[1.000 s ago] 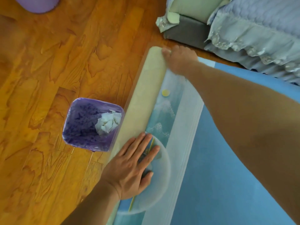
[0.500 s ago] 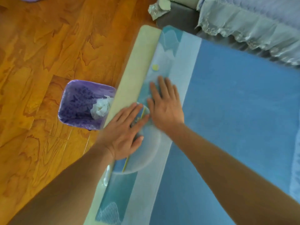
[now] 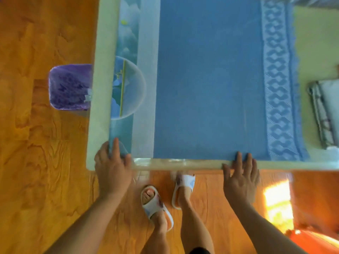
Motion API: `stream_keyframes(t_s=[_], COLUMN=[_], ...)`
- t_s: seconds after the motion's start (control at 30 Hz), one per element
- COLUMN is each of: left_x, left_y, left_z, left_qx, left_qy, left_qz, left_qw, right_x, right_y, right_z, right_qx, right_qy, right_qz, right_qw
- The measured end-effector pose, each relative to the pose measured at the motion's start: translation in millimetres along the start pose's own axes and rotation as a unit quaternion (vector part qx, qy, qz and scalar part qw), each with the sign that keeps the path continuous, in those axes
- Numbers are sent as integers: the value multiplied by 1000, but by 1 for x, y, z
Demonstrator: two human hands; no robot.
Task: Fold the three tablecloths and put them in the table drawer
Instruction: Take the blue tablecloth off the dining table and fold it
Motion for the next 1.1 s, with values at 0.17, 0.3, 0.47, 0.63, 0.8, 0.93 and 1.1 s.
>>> stream_keyframes(t_s=[0.17, 0.3, 0.47, 0.63, 0.8, 0.93, 1.1], left_x=[-15, 9, 21, 10, 26, 19, 25], left_y=[-36, -3, 46, 46, 4, 18, 33], left_z=[13, 1, -12, 2, -9, -6, -9], left_qx=[366, 716, 704, 436, 522, 752, 773], left_qy=[-4, -61, -56, -12, 35, 68, 86], left_qz=[292, 321, 303, 222, 391, 369, 388], left_qw=[884, 617, 640, 872, 757, 542, 494], right_x=[-2, 19, 19, 2, -20, -48, -69], right_y=[6, 17, 8, 12, 29, 48, 105], right_z=[26, -6, -8, 1, -3, 16, 38], right_qx=[-148, -527, -729, -750, -753, -796, -817], right_qy=[51, -46, -68, -97, -84, -62, -23], right_qz=[-49, -318, -452, -455, -446, -380, -366], right_qw=[986, 787, 510, 470, 476, 467, 445])
Point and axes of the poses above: each hand's wrist, its own x-axis away from the middle knuckle, its own z-axis out of the back of the hand, y = z × x, the point moved 10 cm from there along -x, towards the middle knuckle, and after that the axes turned 1 degree about -y, right-handed, at the moved point
